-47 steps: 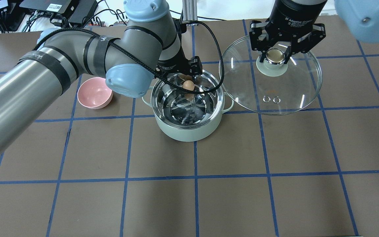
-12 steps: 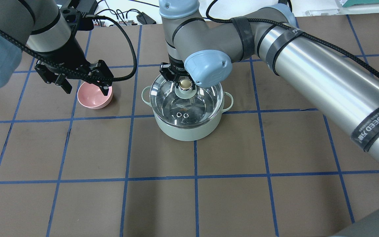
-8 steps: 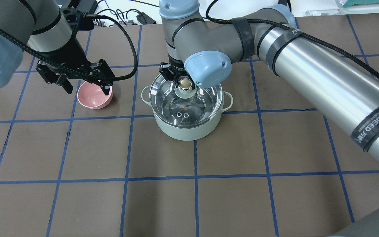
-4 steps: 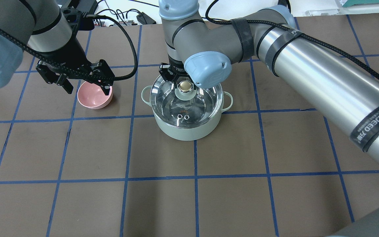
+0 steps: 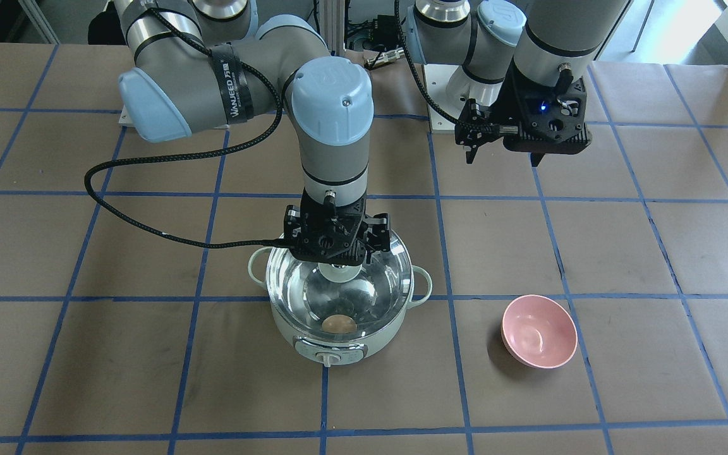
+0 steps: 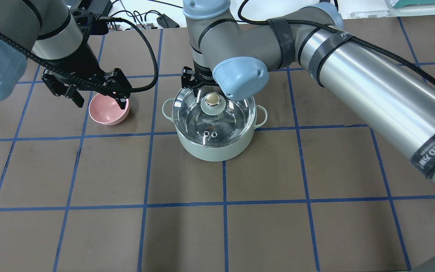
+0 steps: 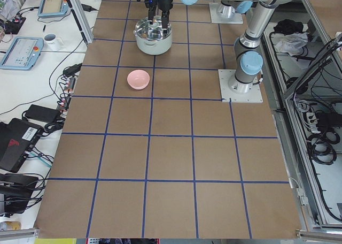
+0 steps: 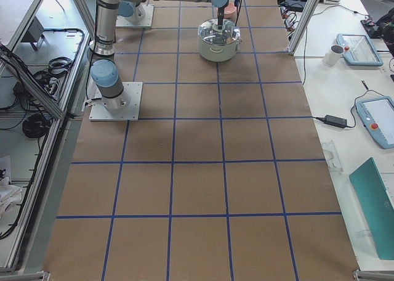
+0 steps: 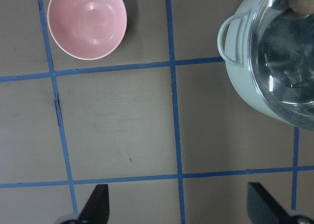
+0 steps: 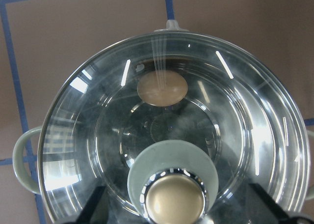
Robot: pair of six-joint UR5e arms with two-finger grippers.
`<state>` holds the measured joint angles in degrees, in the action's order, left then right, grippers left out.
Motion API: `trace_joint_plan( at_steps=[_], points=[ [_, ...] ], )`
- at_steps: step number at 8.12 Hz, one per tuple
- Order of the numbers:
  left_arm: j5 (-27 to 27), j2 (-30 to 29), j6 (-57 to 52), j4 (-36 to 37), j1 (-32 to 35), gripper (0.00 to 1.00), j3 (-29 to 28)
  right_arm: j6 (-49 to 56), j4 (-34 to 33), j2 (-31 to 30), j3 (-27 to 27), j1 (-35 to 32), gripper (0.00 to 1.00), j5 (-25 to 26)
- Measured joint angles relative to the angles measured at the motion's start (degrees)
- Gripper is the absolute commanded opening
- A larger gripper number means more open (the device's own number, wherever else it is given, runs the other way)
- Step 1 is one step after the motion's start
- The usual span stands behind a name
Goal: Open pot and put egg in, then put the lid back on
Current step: 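Open the right gripper and raise it off the lid knob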
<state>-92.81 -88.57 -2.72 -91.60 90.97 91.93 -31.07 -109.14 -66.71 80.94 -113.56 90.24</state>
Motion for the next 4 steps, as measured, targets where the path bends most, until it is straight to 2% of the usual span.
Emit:
trace_joint_plan(
  at_steps=[2, 4],
  points=[
    [0.0, -0.02, 0.0, -0.05, 0.0, 1.0, 0.0, 0.7, 3.21, -4.65, 0.0, 0.7, 1.0, 0.12],
    [0.0, -0.02, 0.0, -0.07, 0.0, 1.0, 0.0, 2.16, 10.15, -10.7, 0.05, 3.92, 1.0, 0.33]
  ],
)
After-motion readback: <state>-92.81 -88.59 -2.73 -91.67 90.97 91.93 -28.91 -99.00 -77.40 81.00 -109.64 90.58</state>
